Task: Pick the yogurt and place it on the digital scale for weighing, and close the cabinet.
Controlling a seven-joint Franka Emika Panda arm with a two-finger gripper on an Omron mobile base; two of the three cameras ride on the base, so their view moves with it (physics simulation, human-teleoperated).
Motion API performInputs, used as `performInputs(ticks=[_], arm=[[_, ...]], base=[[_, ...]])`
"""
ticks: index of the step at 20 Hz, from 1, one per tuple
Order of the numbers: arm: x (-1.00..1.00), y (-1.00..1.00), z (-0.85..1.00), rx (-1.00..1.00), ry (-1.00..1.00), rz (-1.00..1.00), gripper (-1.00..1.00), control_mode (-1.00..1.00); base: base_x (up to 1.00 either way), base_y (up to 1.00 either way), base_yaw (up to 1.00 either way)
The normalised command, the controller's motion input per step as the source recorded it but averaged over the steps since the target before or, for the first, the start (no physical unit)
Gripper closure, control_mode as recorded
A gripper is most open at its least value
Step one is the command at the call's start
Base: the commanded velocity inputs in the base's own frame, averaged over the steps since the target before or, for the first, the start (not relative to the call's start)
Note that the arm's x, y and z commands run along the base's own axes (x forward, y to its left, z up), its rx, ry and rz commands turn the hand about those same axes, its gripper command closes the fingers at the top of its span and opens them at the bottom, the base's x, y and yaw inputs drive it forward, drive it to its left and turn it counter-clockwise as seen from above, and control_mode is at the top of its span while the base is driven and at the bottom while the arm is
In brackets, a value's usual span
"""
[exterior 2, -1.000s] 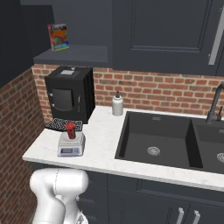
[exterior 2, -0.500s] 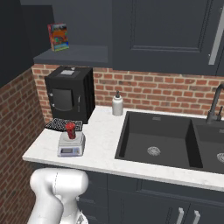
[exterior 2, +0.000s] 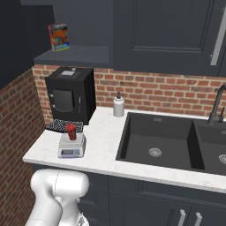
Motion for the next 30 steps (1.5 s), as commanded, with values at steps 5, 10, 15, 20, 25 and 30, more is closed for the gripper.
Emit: performInputs(ticks=[5,10,15,20,25,30], arm=[[0.69,-0.73,-0.02,0.0,0.09,-0.35,-1.0,-1.0],[1.0,-0.79,-0.13,0.01,0.28,-0.23,-1.0,-1.0],[0.99,-0.99,-0.01,0.04,0.16,-0.18,-1.0,-1.0],[0.66,-1.0,0.0,0.09,0.01,-0.16,-1.0,-1.0],[0.58,-0.98,0.0,0.14,-0.05,-0.1,-1.0,-1.0],[0.69,-0.89,0.0,0.16,-0.07,-0.05,-1.0,-1.0]], base=[[0.0,0.0,0.0],[0.0,0.0,0.0],[0.0,0.0,0.0],[0.0,0.0,0.0],[0.0,0.0,0.0],[0.0,0.0,0.0]])
